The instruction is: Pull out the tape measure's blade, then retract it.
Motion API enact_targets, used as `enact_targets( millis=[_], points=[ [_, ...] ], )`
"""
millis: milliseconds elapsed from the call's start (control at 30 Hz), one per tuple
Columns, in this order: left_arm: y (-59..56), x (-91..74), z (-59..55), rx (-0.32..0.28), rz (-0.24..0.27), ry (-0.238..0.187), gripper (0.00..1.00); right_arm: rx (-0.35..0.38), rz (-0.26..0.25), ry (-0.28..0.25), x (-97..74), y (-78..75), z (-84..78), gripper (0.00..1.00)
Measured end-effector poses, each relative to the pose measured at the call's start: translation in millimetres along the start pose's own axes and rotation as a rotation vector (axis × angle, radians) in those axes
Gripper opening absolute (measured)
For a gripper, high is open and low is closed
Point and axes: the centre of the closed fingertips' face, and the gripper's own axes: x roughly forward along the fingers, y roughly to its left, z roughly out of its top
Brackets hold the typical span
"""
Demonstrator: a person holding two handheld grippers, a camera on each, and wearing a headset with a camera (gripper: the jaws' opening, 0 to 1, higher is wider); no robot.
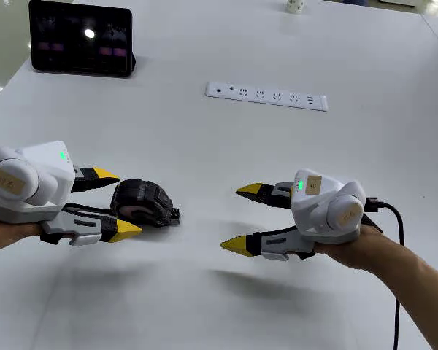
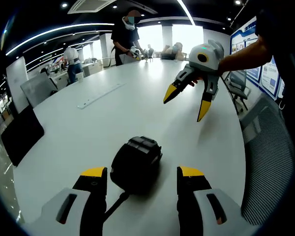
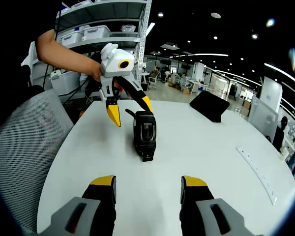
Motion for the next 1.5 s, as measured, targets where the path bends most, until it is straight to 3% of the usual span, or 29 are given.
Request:
enact_targets(
  millis=[167,633,1133,1500],
  points=[
    [1.9,4.1,-1.1,0.024,-0.018,0.023,0.52,-0.016,0.03,0.004,8.3,0.5,8.3,0.47],
    [5.1,15.4,-1.8,0.07,-0.074,0.069,0.48,-0.071,0.101,0.053,32.9,-3.3,8.6,0.41],
    [13.7,18.7,-6.1,0.153,-0.118,0.129,0.37,-0.112,0.17,0.085,59.7,-0.6,14.4,0.32],
    [13.0,19.7,-16.0,0.236,-0.168,0.191,0.29,-0.122,0.208,0.121,79.8,1.3,13.8,0.26]
  ],
)
